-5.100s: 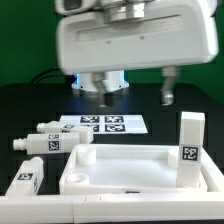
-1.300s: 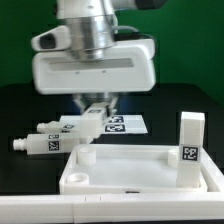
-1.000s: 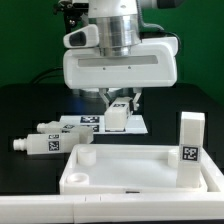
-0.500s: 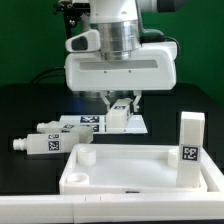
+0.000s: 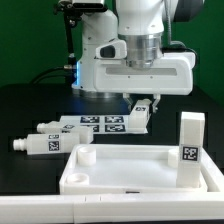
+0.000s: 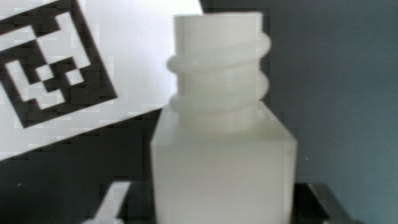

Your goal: Assemble desk

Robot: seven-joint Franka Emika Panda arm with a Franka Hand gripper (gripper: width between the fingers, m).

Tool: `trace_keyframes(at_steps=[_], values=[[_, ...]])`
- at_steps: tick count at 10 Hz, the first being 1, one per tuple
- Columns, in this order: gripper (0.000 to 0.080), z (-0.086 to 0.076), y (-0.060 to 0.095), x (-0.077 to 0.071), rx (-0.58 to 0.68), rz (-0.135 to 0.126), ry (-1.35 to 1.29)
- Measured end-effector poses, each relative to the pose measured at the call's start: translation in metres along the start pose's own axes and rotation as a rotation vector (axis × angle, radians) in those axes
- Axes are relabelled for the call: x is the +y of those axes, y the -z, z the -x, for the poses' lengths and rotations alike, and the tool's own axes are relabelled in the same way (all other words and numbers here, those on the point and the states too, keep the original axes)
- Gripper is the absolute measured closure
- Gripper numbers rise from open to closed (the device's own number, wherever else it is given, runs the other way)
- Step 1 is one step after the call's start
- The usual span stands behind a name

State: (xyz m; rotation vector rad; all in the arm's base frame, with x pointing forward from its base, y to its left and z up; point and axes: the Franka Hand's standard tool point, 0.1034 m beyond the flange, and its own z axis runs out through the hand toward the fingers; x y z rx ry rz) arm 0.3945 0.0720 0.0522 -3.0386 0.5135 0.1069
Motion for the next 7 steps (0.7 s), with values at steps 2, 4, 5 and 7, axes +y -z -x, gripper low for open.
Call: trace_keyframes(at_steps=[2, 4, 5, 7], values=[[0.0515, -0.001, -0.007, 0.007, 0.018, -0.003, -0.041], [0.0515, 0.021, -0.031, 0.019, 0.071, 0.028, -0.063], [0.0515, 0.027, -0.039, 0.02, 0.077, 0.042, -0.055], [0.0515, 0.039, -0.047, 0.009, 0.097, 0.047, -0.014]])
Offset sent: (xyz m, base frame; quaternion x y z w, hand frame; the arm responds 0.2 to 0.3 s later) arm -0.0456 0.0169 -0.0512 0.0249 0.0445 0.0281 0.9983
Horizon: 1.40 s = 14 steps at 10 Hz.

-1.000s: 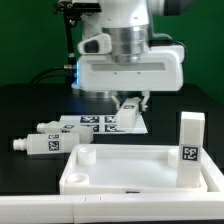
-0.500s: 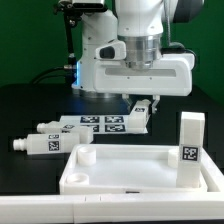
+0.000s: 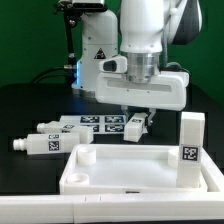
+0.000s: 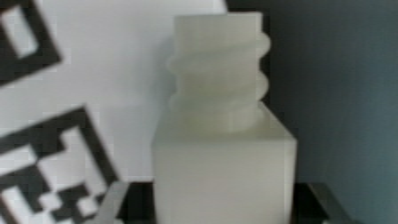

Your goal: Assemble desk

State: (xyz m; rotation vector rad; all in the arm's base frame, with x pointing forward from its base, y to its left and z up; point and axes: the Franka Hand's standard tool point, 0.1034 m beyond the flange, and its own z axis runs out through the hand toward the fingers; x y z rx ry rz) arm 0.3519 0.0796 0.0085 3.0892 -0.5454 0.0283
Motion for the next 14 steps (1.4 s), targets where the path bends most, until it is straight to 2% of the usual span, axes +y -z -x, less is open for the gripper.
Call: trace_keyframes(at_steps=[2, 5, 6, 7, 8, 9, 11, 14], values=[[0.0514, 0.006, 0.0, -0.016, 0.026, -0.004, 0.054], [0.0511, 0.007, 0.0, -0.016, 0.019, -0.002, 0.057], [0.0344, 0.008, -0.001, -0.014, -0.019, -0.001, 0.05], [0.0344, 0.002, 0.009, -0.016, -0.084, -0.017, 0.038], [0.019, -0.01, 0.022, -0.016, -0.165, -0.039, 0.025], [0.0157, -0.024, 0.032, -0.012, -0.248, -0.049, 0.014], [0.0151, -0.054, 0.048, -0.01, -0.42, -0.078, -0.007], [0.0151, -0.078, 0.042, -0.023, -0.538, -0.089, 0.059]])
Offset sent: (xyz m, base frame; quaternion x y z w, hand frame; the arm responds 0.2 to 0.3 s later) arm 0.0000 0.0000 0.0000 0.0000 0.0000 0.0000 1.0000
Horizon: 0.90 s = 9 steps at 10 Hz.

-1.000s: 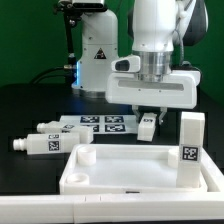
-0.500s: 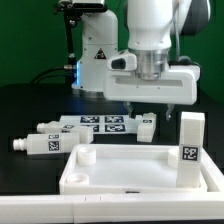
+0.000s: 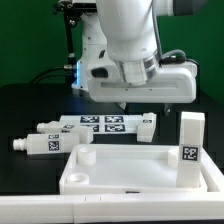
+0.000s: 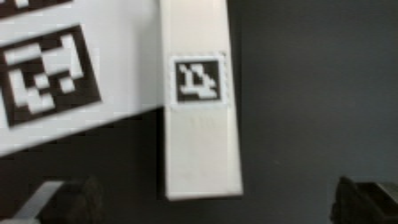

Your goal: Assemble desk

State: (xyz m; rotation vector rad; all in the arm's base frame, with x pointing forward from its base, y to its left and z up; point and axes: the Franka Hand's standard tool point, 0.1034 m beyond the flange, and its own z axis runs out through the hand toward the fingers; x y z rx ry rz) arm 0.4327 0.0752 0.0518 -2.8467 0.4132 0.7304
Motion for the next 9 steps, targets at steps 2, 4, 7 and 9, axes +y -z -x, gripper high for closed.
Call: trace_keyframes(at_steps=[2, 4, 7, 9], values=[[0.0151, 0.001, -0.01, 0.003, -0.09, 0.005, 0.043], [0.0151, -0.003, -0.011, 0.006, -0.137, 0.001, 0.026], [0.0151, -0.003, -0.012, 0.01, -0.253, -0.01, -0.054], [0.0151, -0.01, -0.011, 0.005, -0.266, -0.005, -0.07]])
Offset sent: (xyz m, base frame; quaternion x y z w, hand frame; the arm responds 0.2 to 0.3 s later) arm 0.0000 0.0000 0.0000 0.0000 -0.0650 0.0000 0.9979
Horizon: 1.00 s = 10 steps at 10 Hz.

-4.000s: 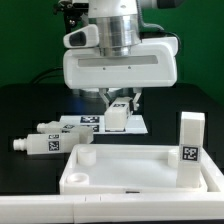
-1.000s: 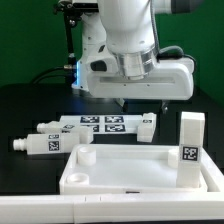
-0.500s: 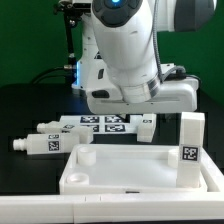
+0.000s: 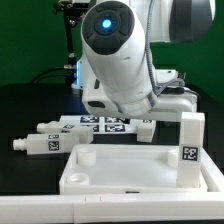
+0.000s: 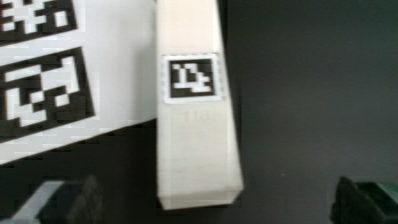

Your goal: Assemble desk

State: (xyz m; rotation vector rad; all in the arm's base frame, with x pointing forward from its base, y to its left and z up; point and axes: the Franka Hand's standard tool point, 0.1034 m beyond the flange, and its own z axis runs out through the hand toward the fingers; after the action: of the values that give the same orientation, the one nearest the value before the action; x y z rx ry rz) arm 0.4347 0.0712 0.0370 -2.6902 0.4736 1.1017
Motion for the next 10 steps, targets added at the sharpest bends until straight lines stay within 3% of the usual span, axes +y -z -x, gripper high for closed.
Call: trace_keyframes(at_steps=[3, 6, 9, 10], values=[[0.0151, 0.0, -0.002, 0.003, -0.01, -0.009, -0.012], [0.0151, -0.002, -0.025, 0.013, -0.111, -0.072, -0.123], [0.0151, -0.003, -0.026, 0.017, -0.111, -0.067, -0.142], [0.0151, -0.002, -0.029, 0.015, -0.121, -0.081, -0.172]])
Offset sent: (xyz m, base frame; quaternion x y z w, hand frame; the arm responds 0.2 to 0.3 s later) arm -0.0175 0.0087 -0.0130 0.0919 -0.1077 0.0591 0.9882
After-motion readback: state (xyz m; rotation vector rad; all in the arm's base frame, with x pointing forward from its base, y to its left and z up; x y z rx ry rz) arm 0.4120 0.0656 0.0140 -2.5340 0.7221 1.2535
